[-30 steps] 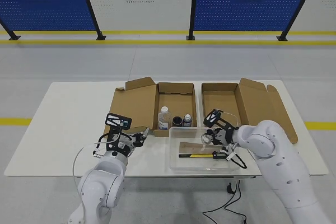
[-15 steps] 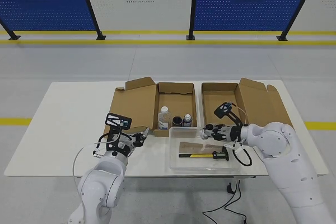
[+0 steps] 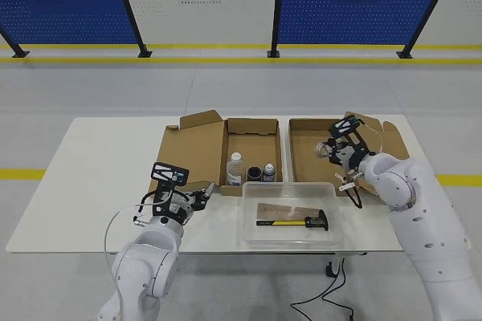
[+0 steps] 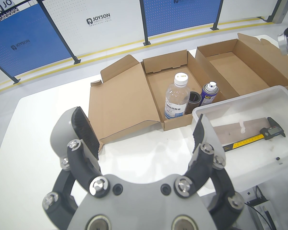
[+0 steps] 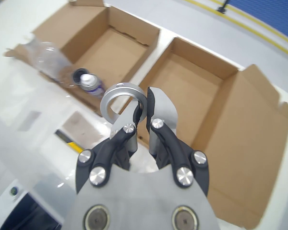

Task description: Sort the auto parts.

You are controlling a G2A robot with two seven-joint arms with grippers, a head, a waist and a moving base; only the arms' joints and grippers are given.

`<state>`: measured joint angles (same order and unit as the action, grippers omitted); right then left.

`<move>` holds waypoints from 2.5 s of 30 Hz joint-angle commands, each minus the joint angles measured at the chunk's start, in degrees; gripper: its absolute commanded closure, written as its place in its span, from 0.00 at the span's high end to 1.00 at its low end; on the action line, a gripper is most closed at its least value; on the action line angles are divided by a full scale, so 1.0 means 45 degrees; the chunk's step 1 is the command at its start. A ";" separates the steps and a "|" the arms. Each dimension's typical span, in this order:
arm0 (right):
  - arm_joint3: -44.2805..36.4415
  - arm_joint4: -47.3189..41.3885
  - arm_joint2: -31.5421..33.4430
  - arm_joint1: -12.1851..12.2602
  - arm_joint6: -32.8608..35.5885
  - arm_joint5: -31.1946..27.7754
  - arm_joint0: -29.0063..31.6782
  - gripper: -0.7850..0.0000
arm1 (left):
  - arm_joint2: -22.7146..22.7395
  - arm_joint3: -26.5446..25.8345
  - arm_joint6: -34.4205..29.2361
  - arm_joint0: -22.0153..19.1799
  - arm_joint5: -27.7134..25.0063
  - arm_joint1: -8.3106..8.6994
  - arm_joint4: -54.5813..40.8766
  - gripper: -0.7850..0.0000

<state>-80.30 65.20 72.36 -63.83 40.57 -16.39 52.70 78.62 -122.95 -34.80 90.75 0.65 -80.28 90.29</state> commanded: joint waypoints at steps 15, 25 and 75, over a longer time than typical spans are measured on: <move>0.6975 0.2802 -0.2947 -0.0932 -0.1236 0.0817 -0.2484 0.00 | 0.0000 0.0000 0.0001 0.0000 0.0001 0.0000 0.0000 1.00; 0.8148 0.2666 -0.3352 -0.1214 -0.1609 0.0214 -0.2983 0.27 | 0.0000 0.0000 0.0001 0.0000 0.0001 0.0000 0.0000 1.00; -0.2255 0.1361 -0.4610 0.1173 0.4362 -0.6154 0.0805 0.49 | 0.0000 0.0000 0.0001 0.0000 0.0001 0.0000 0.0000 1.00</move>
<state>-91.18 72.84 52.28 -58.61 60.21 -44.08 56.68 78.62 -122.95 -34.80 90.75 0.65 -80.28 90.29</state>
